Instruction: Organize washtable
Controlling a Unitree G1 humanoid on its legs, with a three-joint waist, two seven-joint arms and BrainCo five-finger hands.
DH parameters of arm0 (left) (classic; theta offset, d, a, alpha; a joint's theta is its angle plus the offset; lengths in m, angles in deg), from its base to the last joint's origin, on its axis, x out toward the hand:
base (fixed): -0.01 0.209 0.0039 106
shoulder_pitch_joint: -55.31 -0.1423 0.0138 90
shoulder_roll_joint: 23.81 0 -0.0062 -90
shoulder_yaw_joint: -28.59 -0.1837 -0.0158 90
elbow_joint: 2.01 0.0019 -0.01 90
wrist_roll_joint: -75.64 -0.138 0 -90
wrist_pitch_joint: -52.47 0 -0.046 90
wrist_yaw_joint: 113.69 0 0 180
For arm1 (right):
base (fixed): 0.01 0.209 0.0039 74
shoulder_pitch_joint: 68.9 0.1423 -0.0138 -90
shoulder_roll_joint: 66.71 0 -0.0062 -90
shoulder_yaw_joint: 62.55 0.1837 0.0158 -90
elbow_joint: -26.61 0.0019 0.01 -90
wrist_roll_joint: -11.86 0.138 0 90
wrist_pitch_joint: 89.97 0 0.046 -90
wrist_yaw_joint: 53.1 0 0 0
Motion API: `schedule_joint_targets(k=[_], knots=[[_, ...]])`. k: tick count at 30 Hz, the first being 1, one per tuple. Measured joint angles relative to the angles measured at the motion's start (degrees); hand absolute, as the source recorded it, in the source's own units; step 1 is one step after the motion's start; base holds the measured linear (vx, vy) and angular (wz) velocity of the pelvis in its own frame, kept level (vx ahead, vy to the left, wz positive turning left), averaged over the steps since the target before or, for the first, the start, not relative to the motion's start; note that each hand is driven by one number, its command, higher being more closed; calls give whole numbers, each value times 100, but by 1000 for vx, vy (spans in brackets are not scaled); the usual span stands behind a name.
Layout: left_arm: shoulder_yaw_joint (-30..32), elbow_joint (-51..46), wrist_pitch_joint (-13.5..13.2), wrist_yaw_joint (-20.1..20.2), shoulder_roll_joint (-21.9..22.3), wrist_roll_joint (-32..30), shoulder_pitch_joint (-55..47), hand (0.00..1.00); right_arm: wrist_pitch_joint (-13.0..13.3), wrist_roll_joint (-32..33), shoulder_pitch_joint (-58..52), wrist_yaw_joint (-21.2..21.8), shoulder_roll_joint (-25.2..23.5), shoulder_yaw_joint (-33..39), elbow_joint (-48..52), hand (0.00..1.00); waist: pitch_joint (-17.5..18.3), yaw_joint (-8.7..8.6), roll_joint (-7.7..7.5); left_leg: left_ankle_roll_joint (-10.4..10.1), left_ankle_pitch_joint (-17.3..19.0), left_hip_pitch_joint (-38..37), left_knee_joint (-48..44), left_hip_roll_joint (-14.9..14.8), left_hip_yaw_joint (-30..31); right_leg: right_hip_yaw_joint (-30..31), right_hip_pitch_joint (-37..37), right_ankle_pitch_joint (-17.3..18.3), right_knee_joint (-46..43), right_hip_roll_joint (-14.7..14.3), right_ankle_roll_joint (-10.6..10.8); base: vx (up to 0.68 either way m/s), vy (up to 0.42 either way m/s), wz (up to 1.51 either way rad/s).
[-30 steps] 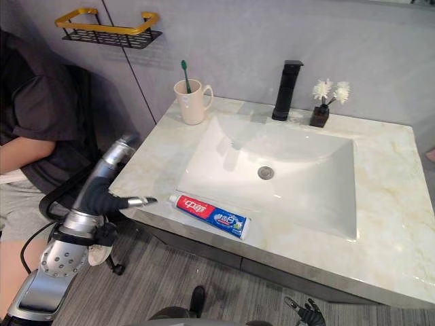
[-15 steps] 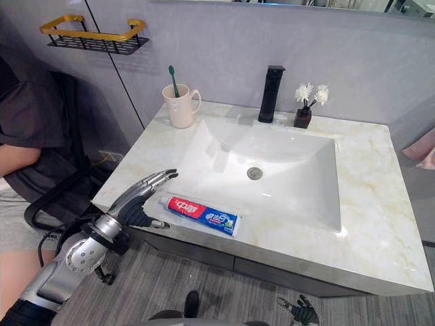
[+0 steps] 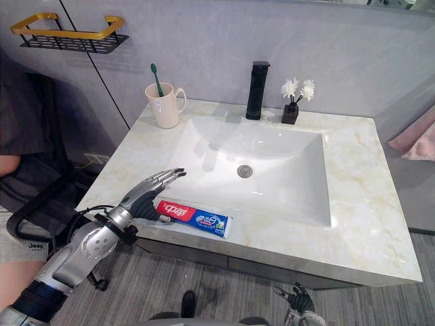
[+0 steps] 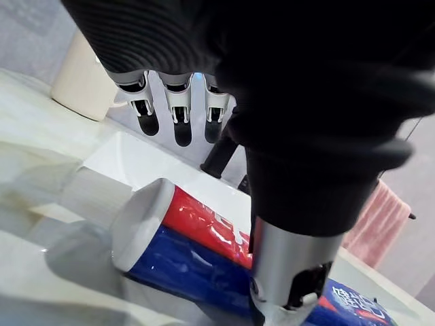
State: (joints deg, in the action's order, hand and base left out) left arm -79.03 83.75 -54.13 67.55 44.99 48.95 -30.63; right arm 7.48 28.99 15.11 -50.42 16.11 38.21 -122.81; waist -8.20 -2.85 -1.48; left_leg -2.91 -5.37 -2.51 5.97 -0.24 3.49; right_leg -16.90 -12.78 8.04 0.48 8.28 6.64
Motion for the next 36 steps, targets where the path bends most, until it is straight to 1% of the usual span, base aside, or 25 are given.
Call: schedule_joint_targets(k=[5, 6, 8, 9, 11, 13, 15, 17, 19, 23, 28, 31, 32, 33, 36], knots=[[-247, 287, 0, 6, -2, -17, 245, 0, -18, -73, 8, 1, -1, -12, 0, 0, -29, -14, -16, -1, 4, 10, 0, -30, -101, 72, 1, -85, 116, -9, -8, -23, -17, -9], [-327, 381, -11, 15, -2, -56, 348, 100, -18, -115, 6, 0, 4, -12, 1, 0, -30, -17, -16, -4, 7, 8, 0, -32, -124, 97, 2, -99, 135, -10, -4, -17, -24, -7], [-461, 587, -12, 98, -12, -116, 496, 100, -21, -165, 18, 1, 5, -25, 1, 0, -31, -38, -14, -4, 8, 9, 0, -32, -140, 112, 2, -111, 156, -10, 1, -13, -30, -5], [-546, 741, -5, 157, -13, -164, 553, 100, -23, -197, 39, 1, 8, -57, 1, 0, -33, -84, -15, -3, 8, 9, 0, -32, -147, 118, 3, -114, 160, -10, 3, -11, -31, -4], [-618, 931, -2, 237, -32, -320, 625, 100, -25, -198, 69, 1, 12, -95, 7, 0, -38, -121, -14, -2, 17, 9, 0, -32, -164, 134, 10, -114, 162, -8, 4, -6, -24, -4], [-708, 945, 14, 320, -155, -378, 716, 100, -44, -202, 68, 3, 23, -149, 7, 0, -43, -132, -7, -8, 32, 1, 0, -37, -192, 156, 13, -114, 167, -9, 4, -2, -28, -7], [-717, 985, 17, 356, -171, -375, 818, 100, -78, -207, 81, 9, 30, -171, 7, 0, -54, -146, -4, -15, 43, -3, 0, -41, -212, 179, 18, -114, 172, -10, 4, 3, -30, -7], [-712, 1099, 14, 378, -174, -369, 976, 100, -115, -208, 146, 20, 35, -182, 7, 0, -87, -228, -20, -31, 63, -14, 0, -53, -240, 220, 23, -114, 175, -15, 4, 10, -34, -8], [-711, 1158, 26, 382, -183, -369, 1043, 100, -115, -207, 189, 33, 71, -196, 12, 0, -107, -272, -9, -35, 67, -24, -1, -54, -296, 274, 39, -114, 176, -15, 4, 17, -39, -14], [-712, 1155, 48, 463, -237, -307, 1062, 100, -115, -204, 211, 51, 111, -234, 13, 0, -123, -283, 18, -35, 66, -33, -2, -57, -396, 308, 52, -114, 175, -18, 5, 21, -43, -7], [-713, 1147, 72, 461, -255, -264, 1040, 100, -114, -186, 222, 73, 112, -233, 24, 0, -124, -289, 22, -36, 65, -61, -4, -76, -493, 311, 8, -114, 167, -13, 4, 4, -37, -2], [-656, 1087, 183, 415, -256, -244, 935, 100, -110, -58, 203, 72, 110, -204, 29, 0, -125, -342, 26, -36, 65, -94, -3, -78, -529, 331, 14, -114, 159, -9, 4, -38, -29, -4], [-579, 1020, 230, 336, -254, -196, 829, 100, -108, 73, 196, 58, 97, -116, 46, 0, -128, -407, 31, -36, 65, -94, -2, -78, -531, 331, 17, -114, 155, -9, 4, -36, -25, -1], [-485, 954, 264, 331, -233, -152, 755, 100, -105, 139, 154, 10, 74, 7, 125, 0, -134, -430, 40, -36, 65, -94, -2, -80, -546, 345, 26, -114, 153, -8, 4, -35, -23, -4], [-359, 785, 291, 203, -145, -136, 554, 100, -46, 316, -9, -34, 45, 321, 302, 0, -146, -417, 62, -35, 66, -94, -1, -91, -623, 436, 82, -114, 126, -8, 4, -41, -21, -13]])
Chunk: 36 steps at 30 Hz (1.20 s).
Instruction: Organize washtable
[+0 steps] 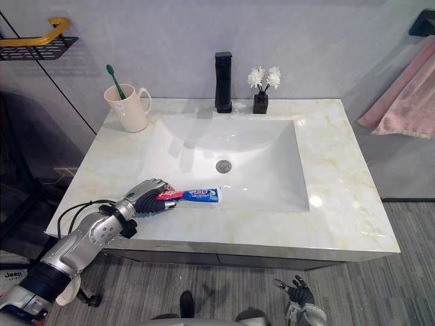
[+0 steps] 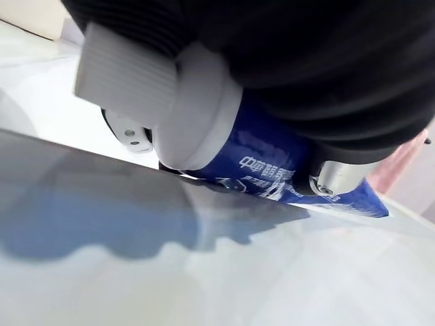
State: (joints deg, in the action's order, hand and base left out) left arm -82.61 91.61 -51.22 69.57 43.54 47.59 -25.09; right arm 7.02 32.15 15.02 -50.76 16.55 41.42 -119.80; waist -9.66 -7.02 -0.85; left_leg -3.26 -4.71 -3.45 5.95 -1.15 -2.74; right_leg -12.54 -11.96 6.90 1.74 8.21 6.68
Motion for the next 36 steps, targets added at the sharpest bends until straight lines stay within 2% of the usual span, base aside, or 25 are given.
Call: schedule_joint_targets(k=[5, 8, 10, 12, 15, 17, 19, 22, 24, 27, 29, 31, 36], knots=[[319, -329, 152, -98, 632, -5, -302, 100, 50, 187, -429, -223, -203, 1040, 699, 0, -5, -3, 9, 1, 1, 13, 0, -16, -75, 54, 62, -7, -42, -6, 2, -37, -19, -7], [831, -881, 204, -229, 1191, 2, -562, 100, 76, 195, -471, -422, -323, 1915, 1449, 0, 25, 20, 34, 2, -2, 173, -4, -88, -218, 235, 289, -91, -80, -45, -24, -31, -4, -24], [1098, -1093, 218, -376, 1636, 22, -651, 100, 155, 186, -494, -727, -431, 2608, 2175, 0, 36, 18, 27, 8, -9, 157, -39, -93, -260, 312, 310, -136, -87, -57, -12, -22, -5, -14], [1310, -1353, 275, -552, 1988, 34, -756, 100, 177, 134, -552, -1084, -467, 2944, 2998, 0, 76, -5, 46, 11, -10, 151, -40, -92, -277, 335, 323, -160, -103, -77, 0, -48, -12, -7], [1489, -1706, 330, -744, 2243, 50, -965, 100, 181, -73, -581, -1474, -579, 3099, 4191, 0, 138, 2, 47, 13, -10, 130, -33, -125, -336, 392, 369, -170, -180, -102, 0, -63, -7, -8], [1570, -1793, 332, -778, 2292, 52, -1084, 100, 265, -70, -514, -1492, -632, 3072, 4814, 0, 175, 21, 58, 12, -5, 137, -4, -155, -424, 483, 440, -187, -200, -123, -7, -102, -1, -19], [1628, -1821, 335, -780, 2299, 52, -1189, 100, 341, -70, -422, -1475, -629, 2979, 5456, 0, 198, 22, 76, 18, 17, 146, -2, -168, -452, 502, 499, -198, -208, -133, -11, -100, 4, -14], [1792, -1885, 338, -774, 2409, 65, -1355, 100, 524, -62, -414, -1285, -380, 2644, 6495, 0, 253, 39, 102, 24, 10, 158, -3, -177, -518, 576, 553, -230, -205, -141, -15, -67, 16, -13], [1814, -1909, 338, -750, 2462, 100, -1350, 100, 665, -55, -276, -1061, -63, 2488, 6978, 0, 280, 118, 97, 30, 5, 166, -5, -176, -535, 637, 582, -282, -180, -144, -9, -26, 16, -13], [1815, -2039, 324, -701, 2495, 199, -1346, 100, 1026, 201, 327, -647, 587, 1942, 7454, 0, 326, 151, 26, 74, -35, 217, -4, -140, -502, 616, 607, -322, -152, -137, 6, -8, 8, 3], [1771, -2067, 324, -700, 2496, 270, -1315, 100, 1083, 375, 645, -474, 805, 1567, 7547, 0, 375, 152, 1, 82, -75, 272, -5, -107, -393, 540, 615, -324, -153, -126, 10, -1, 7, 21], [1611, -2085, 322, -701, 2494, 275, -1193, 100, 1174, 735, 1104, -311, 978, 933, 7554, 0, 392, 188, -4, 92, -128, 328, -10, -73, -257, 392, 604, -329, -169, -106, 19, -9, -3, 38], [1058, -2083, 317, -786, 2493, 393, -672, 100, 1114, 1352, 1857, -76, 805, -1096, 7284, 0, 404, 492, 3, 121, -236, 385, -3, -40, -18, 112, 538, -327, -205, -98, 17, -39, -3, 26]])
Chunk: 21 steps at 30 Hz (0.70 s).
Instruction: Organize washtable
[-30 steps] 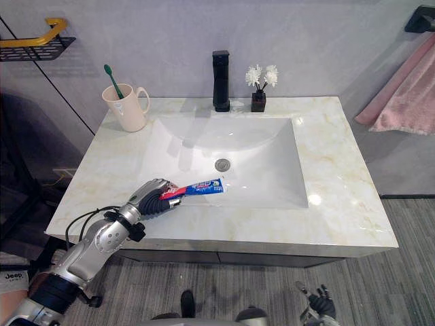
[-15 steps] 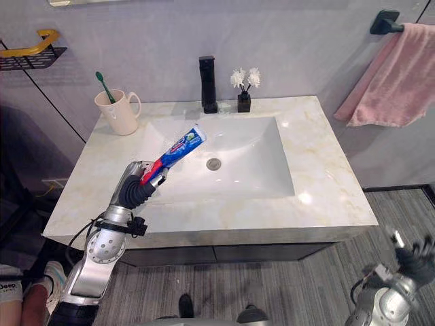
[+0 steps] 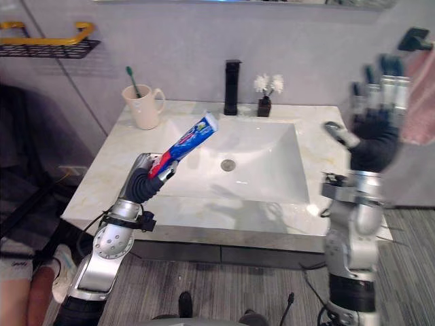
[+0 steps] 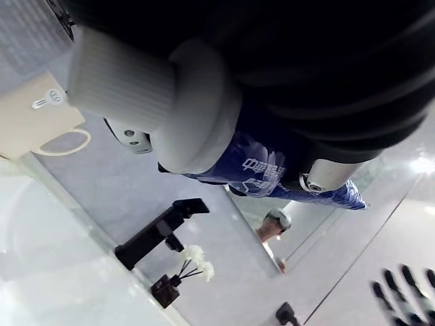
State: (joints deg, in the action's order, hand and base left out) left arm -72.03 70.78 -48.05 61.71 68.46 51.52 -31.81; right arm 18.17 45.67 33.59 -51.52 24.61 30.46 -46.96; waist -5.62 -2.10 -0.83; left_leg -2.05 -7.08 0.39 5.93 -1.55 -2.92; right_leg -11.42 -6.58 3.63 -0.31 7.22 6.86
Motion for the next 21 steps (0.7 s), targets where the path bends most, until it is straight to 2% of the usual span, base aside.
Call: schedule_joint_targets(k=[3, 11, 21], knots=[[-108, 11, -6, -185, 9, 5, 171, 100, -225, 7, 179, 127, -263, -681, -238, 0, 9, 18, 20, 21, -61, 116, 3, 42, 158, -217, 2, 5, -4, 12, -2, -84, 4, 37], [-460, 147, -1, -452, 124, 4, 256, 100, -500, 216, 181, 245, -732, -1617, -733, 0, 18, 130, 30, 46, -153, 222, 4, 88, 307, -391, 39, 24, -21, 82, -37, -56, 12, 12], [-834, 251, 5, -574, 250, 104, 284, 100, -543, 395, 259, 238, -1040, -2212, -988, 0, 46, 149, 18, 93, -269, 344, 3, 139, 444, -535, 77, -10, -11, 101, 11, -7, 0, 8]])
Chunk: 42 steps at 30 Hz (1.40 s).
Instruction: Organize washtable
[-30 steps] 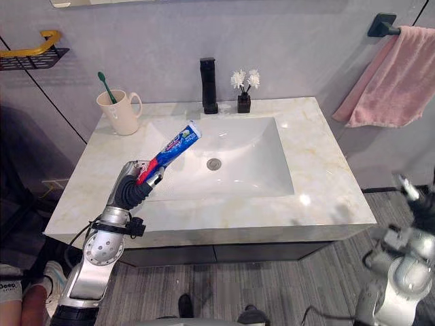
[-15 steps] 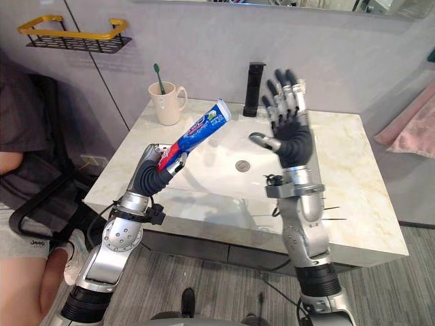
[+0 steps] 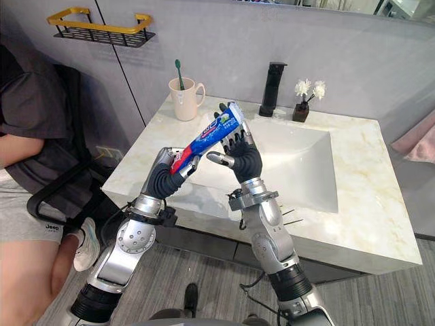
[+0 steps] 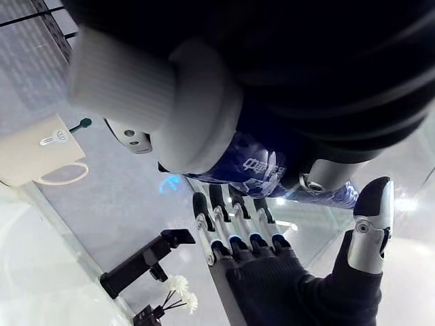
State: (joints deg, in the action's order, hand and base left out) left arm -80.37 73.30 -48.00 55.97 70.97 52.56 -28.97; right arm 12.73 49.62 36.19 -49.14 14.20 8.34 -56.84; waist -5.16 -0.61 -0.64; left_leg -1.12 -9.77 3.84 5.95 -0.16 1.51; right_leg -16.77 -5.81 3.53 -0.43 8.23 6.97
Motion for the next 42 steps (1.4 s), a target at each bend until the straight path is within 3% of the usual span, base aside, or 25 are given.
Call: schedule_joint_targets(k=[5, 6, 20, 21, 32, 39, 42], knots=[[-358, 254, 2, 15, 32, 8, 6, 100, -10, 17, 94, -12, -108, -230, -204, 0, 40, 2, -6, -16, -11, -2, 0, -20, 3, 0, 0, 0, -3, -17, -2, 0, 0, 0], [-384, 294, 1, 12, 67, 34, 6, 100, -8, 59, 95, -26, -129, -250, -218, 100, 41, 2, -6, -17, -11, -3, 0, -24, 3, 0, 1, 2, -1, -19, -5, 0, 0, 0], [-565, 703, -80, -17, 321, 839, 17, 100, 2, 229, 274, -256, -167, -386, -337, 100, 102, 13, -98, -19, -10, -8, 1, -101, -88, 109, 20, -42, 73, -91, -42, -4, -13, -3], [-568, 749, -111, -17, 327, 880, 18, 0, 2, 229, 279, -257, -167, -387, -337, 100, 104, 13, -100, -20, -10, -10, 0, -103, -94, 116, 20, -46, 73, -93, -43, -2, -9, -6], [-455, 878, -127, -110, 214, 810, -328, 0, 56, 97, 575, -249, -35, -17, -281, 100, 106, 6, -100, -30, -14, -26, 1, -165, -199, 226, 16, -125, 174, -146, -87, -14, -9, -5], [629, 233, -159, -504, 170, 710, -506, 0, 90, -23, 480, -259, 59, 720, -68, 100, 105, 14, -100, -56, 5, -20, 1, -159, -189, 207, 4, -126, 180, -145, -95, 2, -2, 0], [1264, -177, -271, -648, 142, 721, -690, 0, 241, -79, 317, -261, 173, 1160, 204, 100, 106, 43, -100, -47, -1, -20, 1, -150, -161, 168, -23, -128, 190, -142, -92, 18, -17, 5]])
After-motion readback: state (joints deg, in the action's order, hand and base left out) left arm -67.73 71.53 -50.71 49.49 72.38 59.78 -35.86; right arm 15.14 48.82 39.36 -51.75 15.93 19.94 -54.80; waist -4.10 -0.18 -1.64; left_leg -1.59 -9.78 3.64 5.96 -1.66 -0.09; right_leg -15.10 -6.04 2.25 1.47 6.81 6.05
